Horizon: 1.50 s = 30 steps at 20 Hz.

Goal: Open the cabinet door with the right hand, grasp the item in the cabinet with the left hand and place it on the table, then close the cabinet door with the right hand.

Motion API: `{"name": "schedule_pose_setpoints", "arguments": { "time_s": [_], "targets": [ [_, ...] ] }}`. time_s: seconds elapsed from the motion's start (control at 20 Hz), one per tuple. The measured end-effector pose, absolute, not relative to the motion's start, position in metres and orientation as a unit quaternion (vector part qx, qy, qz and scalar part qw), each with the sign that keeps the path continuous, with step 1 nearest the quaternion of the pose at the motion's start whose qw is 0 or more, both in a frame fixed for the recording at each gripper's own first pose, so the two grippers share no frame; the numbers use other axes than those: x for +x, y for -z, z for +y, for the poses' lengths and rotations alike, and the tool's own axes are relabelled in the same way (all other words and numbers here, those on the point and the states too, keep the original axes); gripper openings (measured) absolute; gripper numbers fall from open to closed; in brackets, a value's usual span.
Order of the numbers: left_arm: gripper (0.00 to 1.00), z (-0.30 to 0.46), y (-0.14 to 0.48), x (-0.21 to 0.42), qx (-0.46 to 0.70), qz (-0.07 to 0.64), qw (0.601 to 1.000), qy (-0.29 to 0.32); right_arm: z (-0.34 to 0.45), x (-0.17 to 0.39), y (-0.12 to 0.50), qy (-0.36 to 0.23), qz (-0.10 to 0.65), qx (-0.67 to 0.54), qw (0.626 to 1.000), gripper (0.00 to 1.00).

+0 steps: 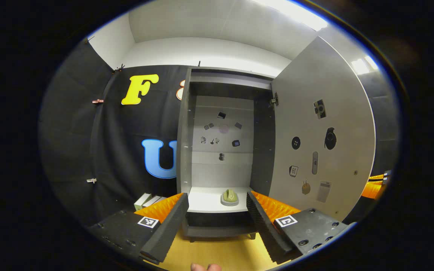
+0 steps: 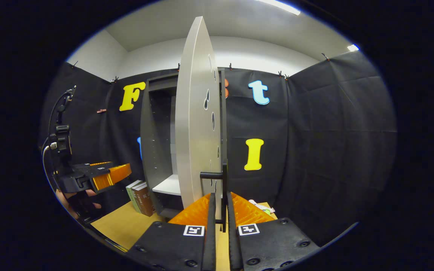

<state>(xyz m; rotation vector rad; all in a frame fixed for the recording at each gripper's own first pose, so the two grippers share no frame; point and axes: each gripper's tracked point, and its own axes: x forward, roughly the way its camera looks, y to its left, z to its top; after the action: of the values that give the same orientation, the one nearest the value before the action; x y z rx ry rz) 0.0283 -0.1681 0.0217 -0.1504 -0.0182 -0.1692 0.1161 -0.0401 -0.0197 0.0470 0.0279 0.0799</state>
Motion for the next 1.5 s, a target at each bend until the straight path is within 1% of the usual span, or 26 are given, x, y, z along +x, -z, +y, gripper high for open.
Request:
{"name": "schedule_pose_setpoints", "arguments": {
  "time_s": [0.1,0.25,0.45,0.5,0.55,0.65,0.7,0.8,0.95,1.2,1.4,1.45,1.5],
  "targets": [
    [0.96,-0.175,-0.024,0.035,-0.080,-0.010,0.993,0.090,-0.047,0.116,0.019,-0.027,0.011,0.027,0.999,0.14],
    [0.96,-0.185,-0.022,0.051,-0.078,-0.001,0.992,0.096,-0.036,0.116,0.019,-0.043,0.007,0.040,0.998,0.14],
    [0.96,-0.200,-0.020,0.083,-0.068,0.007,0.991,0.112,-0.055,0.121,0.007,-0.023,-0.027,0.017,0.999,0.14],
    [0.96,-0.204,-0.020,0.091,-0.067,0.008,0.991,0.118,-0.059,0.123,0.007,-0.016,-0.032,0.015,0.999,0.23],
    [0.96,-0.208,-0.020,0.100,-0.062,0.012,0.990,0.123,-0.063,0.122,0.009,-0.008,-0.029,0.015,0.999,0.30],
    [0.97,-0.220,-0.016,0.122,-0.049,0.023,0.989,0.139,-0.071,0.119,0.011,0.005,-0.027,0.016,0.999,0.76],
    [0.97,-0.227,-0.011,0.133,-0.042,0.031,0.988,0.147,-0.083,0.122,0.010,0.026,-0.034,0.010,0.999,0.99],
    [0.96,-0.240,0.002,0.156,-0.036,0.053,0.985,0.162,-0.097,0.122,0.002,0.044,-0.060,0.006,0.997,0.97],
    [0.96,-0.258,0.017,0.193,-0.017,0.087,0.978,0.188,-0.111,0.134,-0.009,0.069,-0.103,0.000,0.992,0.97],
    [0.96,-0.292,0.060,0.249,0.002,0.177,0.958,0.224,-0.137,0.132,0.003,0.096,-0.085,-0.025,0.991,0.97],
    [0.88,-0.307,0.078,0.297,0.031,0.224,0.943,0.242,-0.157,0.137,0.008,0.118,-0.084,-0.037,0.989,0.97],
    [0.82,-0.307,0.083,0.310,0.043,0.234,0.941,0.241,-0.159,0.136,0.011,0.121,-0.078,-0.031,0.989,0.96],
    [0.80,-0.306,0.090,0.321,0.055,0.248,0.938,0.236,-0.162,0.136,0.013,0.125,-0.075,-0.025,0.989,0.97]
  ]
}}
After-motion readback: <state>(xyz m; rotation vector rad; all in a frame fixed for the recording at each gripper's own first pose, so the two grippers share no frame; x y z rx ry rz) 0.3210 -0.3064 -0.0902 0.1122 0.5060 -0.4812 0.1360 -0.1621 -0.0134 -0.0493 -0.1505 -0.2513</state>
